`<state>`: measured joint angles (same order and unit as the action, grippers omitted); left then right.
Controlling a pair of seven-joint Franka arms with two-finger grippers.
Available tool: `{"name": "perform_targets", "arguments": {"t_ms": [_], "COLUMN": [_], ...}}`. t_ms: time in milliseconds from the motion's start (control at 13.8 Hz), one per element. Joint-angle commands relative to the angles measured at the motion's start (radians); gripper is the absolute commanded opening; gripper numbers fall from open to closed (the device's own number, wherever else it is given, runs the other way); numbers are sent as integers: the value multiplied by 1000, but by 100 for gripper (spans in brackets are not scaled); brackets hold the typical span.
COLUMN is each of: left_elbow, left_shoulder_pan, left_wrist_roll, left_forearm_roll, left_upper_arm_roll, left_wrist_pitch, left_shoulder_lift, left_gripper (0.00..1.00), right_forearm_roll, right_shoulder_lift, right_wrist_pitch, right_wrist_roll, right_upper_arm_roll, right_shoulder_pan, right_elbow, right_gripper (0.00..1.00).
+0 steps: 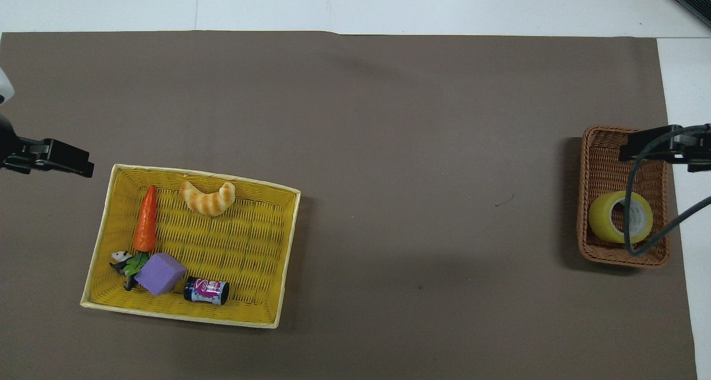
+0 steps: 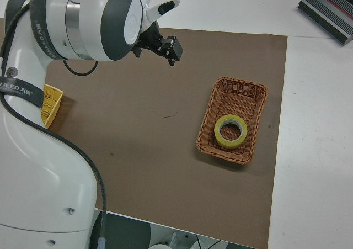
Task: Move tape to another basket
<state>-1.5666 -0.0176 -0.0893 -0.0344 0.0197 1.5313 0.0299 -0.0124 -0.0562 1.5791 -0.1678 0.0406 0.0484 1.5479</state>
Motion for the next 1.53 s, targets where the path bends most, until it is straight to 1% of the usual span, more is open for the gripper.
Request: {"name": "perform_targets", "arguments": {"t_ms": [0,73,145,291,364,509,655,945,1091,1164,1382,1455], "left_elbow": [-29,-29,-29,-29,-29,-29,-29,-29,-29,-29,-29,-29], "left_shoulder_pan": [5,5,5,5,5,5,5,5,5,5,5,5], "left_wrist_roll": [-13,-13,-13,-13,-13,-13,-13,-13,-13,-13,-13,-13], "left_forearm_roll": [-10,-10,-10,-10,-10,-10,-10,-10,-10,-10,-10,-10], "left_upper_arm_roll": [0,0,0,0,0,0,0,0,0,0,0,0], "left_wrist_pitch": [-5,-5,-5,-5,-5,-5,-5,-5,-5,-5,-5,-5], "left_shoulder_lift": [-27,-27,-27,-27,-27,-27,-27,-27,-27,-27,-27,-27], "left_gripper": [100,100,100,100,100,100,100,100,100,100,100,100], "right_forearm_roll": [-2,27,55,60,57,55,54,52,54,54,51,51], "right_shoulder_lift": [6,1,-2,-8,-8,-8,-13,-17,-51,-72,-62,-62], "right_wrist_pitch": [-24,-30,-31,-48,-50,-68,-99,-119,-164,-163,-116,-116], "right_wrist_roll": [17,58,110,114,114,116,117,114,113,106,103,105], "right_upper_arm_roll": [16,48,95,99,88,-25,-30,-28,-30,-30,-24,11], "right_shoulder_pan": [4,16,52,47,21,-86,-90,-81,-79,-76,-67,-38], "right_elbow": [-12,-12,-6,1,3,1,0,-6,17,46,41,41], "right_gripper": [100,100,100,100,100,100,100,100,100,100,100,100]}}
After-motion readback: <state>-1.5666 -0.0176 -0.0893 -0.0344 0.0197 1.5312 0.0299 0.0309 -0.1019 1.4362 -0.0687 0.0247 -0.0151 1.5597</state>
